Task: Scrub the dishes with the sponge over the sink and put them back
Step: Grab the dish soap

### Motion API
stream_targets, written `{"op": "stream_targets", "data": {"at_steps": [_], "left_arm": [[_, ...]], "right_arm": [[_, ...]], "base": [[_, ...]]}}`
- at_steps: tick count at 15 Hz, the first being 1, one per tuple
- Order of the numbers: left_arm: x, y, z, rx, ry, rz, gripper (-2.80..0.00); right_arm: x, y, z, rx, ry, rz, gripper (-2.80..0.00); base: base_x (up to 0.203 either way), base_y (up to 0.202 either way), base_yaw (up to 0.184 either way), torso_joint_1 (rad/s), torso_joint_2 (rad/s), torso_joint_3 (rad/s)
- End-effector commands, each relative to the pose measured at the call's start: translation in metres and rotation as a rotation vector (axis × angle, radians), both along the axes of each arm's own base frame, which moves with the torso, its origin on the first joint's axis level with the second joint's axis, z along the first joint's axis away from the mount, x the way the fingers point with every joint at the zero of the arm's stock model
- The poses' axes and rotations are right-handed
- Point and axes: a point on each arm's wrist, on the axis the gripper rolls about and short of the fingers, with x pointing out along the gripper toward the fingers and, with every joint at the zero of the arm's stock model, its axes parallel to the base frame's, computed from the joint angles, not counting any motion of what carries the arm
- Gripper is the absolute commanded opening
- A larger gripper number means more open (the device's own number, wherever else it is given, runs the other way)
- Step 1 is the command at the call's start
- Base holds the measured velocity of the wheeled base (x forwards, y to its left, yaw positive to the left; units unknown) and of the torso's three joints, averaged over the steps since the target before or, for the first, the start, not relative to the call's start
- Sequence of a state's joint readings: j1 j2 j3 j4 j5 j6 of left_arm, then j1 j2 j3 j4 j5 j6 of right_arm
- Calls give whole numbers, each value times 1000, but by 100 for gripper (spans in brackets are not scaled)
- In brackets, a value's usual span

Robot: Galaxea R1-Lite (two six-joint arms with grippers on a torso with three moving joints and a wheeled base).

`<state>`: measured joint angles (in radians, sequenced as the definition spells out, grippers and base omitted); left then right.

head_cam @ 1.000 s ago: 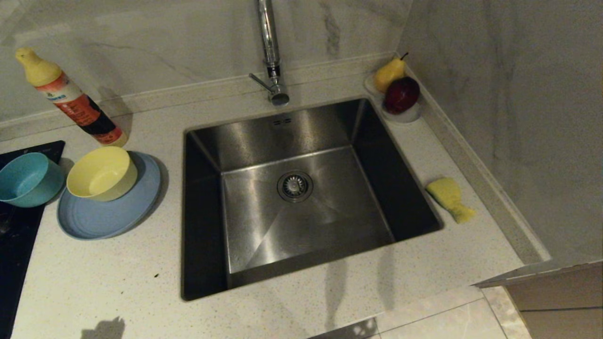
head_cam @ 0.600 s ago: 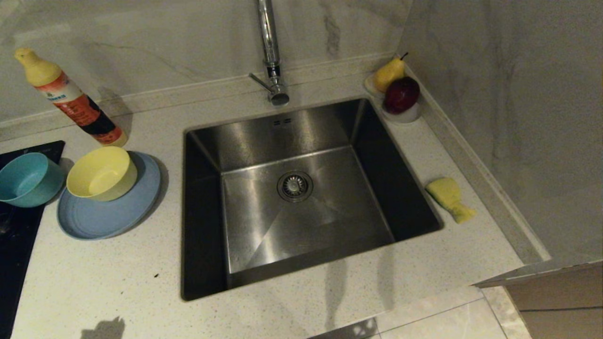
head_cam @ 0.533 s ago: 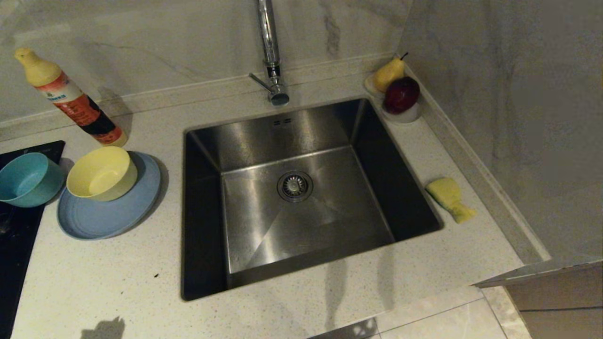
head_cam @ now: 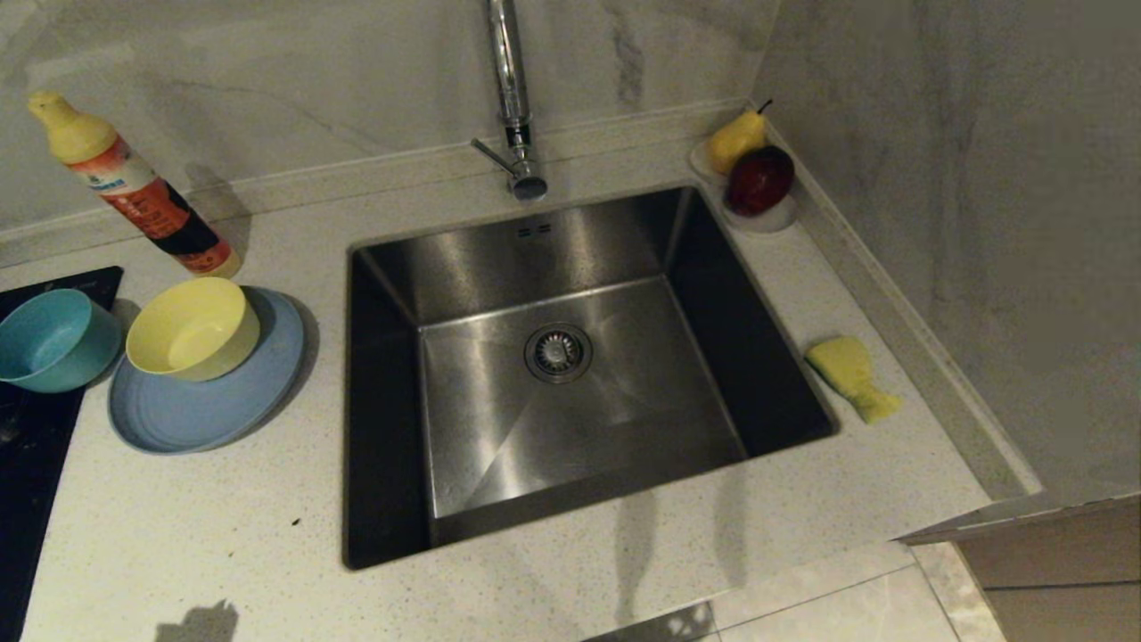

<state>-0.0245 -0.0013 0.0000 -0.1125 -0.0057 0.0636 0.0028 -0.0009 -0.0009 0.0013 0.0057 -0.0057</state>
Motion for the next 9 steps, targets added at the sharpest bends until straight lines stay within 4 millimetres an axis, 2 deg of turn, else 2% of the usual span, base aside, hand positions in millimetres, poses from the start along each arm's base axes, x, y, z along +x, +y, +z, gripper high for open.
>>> {"op": "stream_targets", "data": {"at_steps": [1,9], "left_arm": [[3,0,-11,-1,39,-1,-280],[3,0,-11,-5,33,7,-280]], "right_arm": [[0,0,0,0,0,1,-280],[0,0,0,0,0,1,-280]], "base": [[0,0,0,0,0,0],[0,0,0,0,0,0]]}}
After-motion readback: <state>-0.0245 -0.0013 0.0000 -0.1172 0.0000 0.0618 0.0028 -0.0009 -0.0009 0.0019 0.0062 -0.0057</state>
